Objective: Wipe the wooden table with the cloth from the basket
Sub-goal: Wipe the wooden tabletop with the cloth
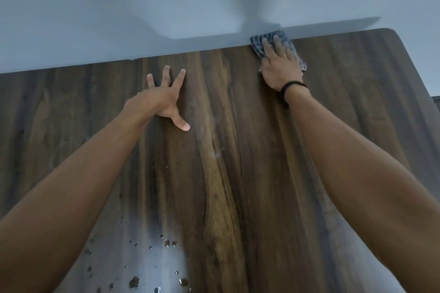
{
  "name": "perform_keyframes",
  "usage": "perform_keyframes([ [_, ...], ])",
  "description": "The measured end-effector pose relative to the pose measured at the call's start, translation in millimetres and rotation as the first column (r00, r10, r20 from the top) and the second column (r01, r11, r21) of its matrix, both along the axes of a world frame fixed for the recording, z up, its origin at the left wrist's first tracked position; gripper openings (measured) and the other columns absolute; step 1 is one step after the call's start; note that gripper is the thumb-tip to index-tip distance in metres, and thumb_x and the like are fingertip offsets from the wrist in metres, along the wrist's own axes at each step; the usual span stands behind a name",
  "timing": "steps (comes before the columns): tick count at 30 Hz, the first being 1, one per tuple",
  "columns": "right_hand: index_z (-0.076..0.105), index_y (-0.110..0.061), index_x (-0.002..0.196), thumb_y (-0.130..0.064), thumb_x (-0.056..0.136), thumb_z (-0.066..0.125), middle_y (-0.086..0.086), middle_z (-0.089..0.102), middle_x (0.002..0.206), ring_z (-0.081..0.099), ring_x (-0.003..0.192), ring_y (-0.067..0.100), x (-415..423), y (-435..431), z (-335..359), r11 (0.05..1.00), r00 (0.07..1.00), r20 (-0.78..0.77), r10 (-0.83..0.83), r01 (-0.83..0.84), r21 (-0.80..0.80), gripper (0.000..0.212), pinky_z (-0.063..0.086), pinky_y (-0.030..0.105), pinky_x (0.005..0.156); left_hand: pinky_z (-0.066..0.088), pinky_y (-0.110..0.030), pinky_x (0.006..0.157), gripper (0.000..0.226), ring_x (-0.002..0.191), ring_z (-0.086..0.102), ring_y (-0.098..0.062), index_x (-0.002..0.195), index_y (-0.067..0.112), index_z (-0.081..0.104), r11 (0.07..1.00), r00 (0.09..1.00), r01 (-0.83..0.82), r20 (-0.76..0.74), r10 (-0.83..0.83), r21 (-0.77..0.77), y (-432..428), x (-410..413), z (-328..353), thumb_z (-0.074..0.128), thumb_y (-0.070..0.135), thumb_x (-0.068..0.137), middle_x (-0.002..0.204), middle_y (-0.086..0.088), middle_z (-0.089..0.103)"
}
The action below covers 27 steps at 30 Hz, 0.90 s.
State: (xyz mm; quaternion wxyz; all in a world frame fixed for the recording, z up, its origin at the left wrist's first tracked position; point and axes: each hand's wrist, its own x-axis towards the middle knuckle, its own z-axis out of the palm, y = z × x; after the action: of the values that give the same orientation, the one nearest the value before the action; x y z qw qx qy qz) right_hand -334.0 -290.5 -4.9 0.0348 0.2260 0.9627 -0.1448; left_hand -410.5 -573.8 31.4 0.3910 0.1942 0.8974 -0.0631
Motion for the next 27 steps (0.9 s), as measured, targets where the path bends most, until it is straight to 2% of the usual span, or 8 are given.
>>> perform_keyframes([
  [5, 0.014, -0.032, 0.159, -0.035, 0.105, 0.022, -0.003, 0.004, 0.168, 0.002, 0.154, 0.022, 19.0, -71.4, -11.9, 0.919, 0.919, -0.026, 0.393, -0.393, -0.032, 0.055, 0.002, 0.043, 0.124, 0.009, -0.069, 0.115, 0.154, 0.143, -0.03, -0.042, 0.149, 0.039, -0.03, 0.999, 1.0, 0.006, -0.007, -0.006, 0.045, -2.0, 1.5, -1.0, 0.092, 0.048, 0.054, 0.156, 0.004, -0.04],
  [9, 0.009, -0.03, 0.16, -0.033, 0.106, 0.026, 0.002, -0.001, 0.168, 0.002, 0.155, 0.025, -16.8, -57.5, 3.7, 0.995, 0.997, 0.01, 0.082, -0.081, -0.052, 0.057, 0.002, 0.042, 0.125, 0.01, -0.07, 0.115, 0.153, 0.145, -0.028, -0.041, 0.151, 0.04, -0.025, 0.997, 0.999, -0.007, -0.031, 0.01, 0.071, -5.6, 1.8, -1.5, 0.093, 0.047, 0.054, 0.158, 0.005, -0.037],
  [13, 0.012, -0.031, 0.16, -0.031, 0.106, 0.027, 0.0, 0.001, 0.168, 0.0, 0.154, 0.024, 0.0, -94.8, -0.1, 0.946, 0.947, 0.003, 0.32, -0.32, -0.059, 0.056, 0.001, 0.041, 0.125, 0.014, -0.07, 0.114, 0.153, 0.147, -0.023, -0.04, 0.152, 0.041, -0.021, 0.995, 0.997, 0.016, -0.074, -0.008, 0.103, -10.2, 3.7, -2.6, 0.093, 0.052, 0.05, 0.16, 0.007, -0.032],
  [16, 0.015, -0.033, 0.16, -0.031, 0.107, 0.028, -0.001, 0.003, 0.168, 0.001, 0.155, 0.024, 21.4, -98.8, -0.2, 0.982, 0.985, -0.03, 0.17, -0.172, -0.082, 0.055, 0.001, 0.041, 0.123, 0.017, -0.07, 0.113, 0.153, 0.148, -0.02, -0.039, 0.154, 0.041, -0.018, 0.994, 0.995, 0.024, -0.099, -0.013, 0.111, -13.6, 4.7, -3.4, 0.092, 0.055, 0.049, 0.161, 0.008, -0.03],
  [19, 0.018, -0.034, 0.159, -0.031, 0.107, 0.029, -0.004, 0.008, 0.168, 0.003, 0.154, 0.022, 48.9, -117.1, -3.5, 0.956, 0.959, -0.035, 0.283, -0.284, -0.074, 0.053, 0.001, 0.043, 0.123, 0.017, -0.069, 0.114, 0.152, 0.148, -0.02, -0.038, 0.154, 0.039, -0.017, 0.991, 0.994, 0.028, -0.106, -0.014, 0.127, -16.3, 6.1, -1.5, 0.091, 0.056, 0.05, 0.161, 0.007, -0.029],
  [22, 0.021, -0.033, 0.158, -0.029, 0.105, 0.033, -0.001, 0.01, 0.167, 0.006, 0.154, 0.024, 81.3, -128.4, -4.0, 0.988, 0.987, -0.08, 0.139, -0.144, -0.06, 0.054, 0.006, 0.048, 0.125, 0.015, -0.07, 0.114, 0.15, 0.148, -0.021, -0.039, 0.155, 0.037, -0.016, 0.987, 0.997, 0.025, -0.081, -0.012, 0.158, -17.2, 6.6, -0.9, 0.092, 0.053, 0.053, 0.162, 0.006, -0.029],
  [25, 0.017, -0.036, 0.158, -0.033, 0.107, 0.028, -0.006, 0.007, 0.167, 0.002, 0.154, 0.02, 114.5, -143.5, -4.7, 0.956, 0.959, -0.035, 0.28, -0.282, -0.078, 0.052, -0.001, 0.042, 0.123, 0.013, -0.069, 0.115, 0.147, 0.148, -0.021, -0.041, 0.157, 0.033, -0.014, 0.983, 0.996, 0.024, -0.094, -0.007, 0.18, -20.4, 9.6, 0.9, 0.091, 0.054, 0.055, 0.163, 0.004, -0.026],
  [27, 0.019, -0.035, 0.158, -0.031, 0.108, 0.028, -0.005, 0.008, 0.167, 0.004, 0.154, 0.019, 132.5, -150.8, -4.0, 0.981, 0.983, -0.053, 0.176, -0.179, -0.07, 0.052, 0.003, 0.046, 0.126, 0.013, -0.068, 0.116, 0.142, 0.147, -0.02, -0.043, 0.158, 0.029, -0.011, 0.978, 0.994, 0.045, -0.106, -0.024, 0.203, -28.4, 13.8, 1.4, 0.087, 0.058, 0.059, 0.164, 0.002, -0.022],
])
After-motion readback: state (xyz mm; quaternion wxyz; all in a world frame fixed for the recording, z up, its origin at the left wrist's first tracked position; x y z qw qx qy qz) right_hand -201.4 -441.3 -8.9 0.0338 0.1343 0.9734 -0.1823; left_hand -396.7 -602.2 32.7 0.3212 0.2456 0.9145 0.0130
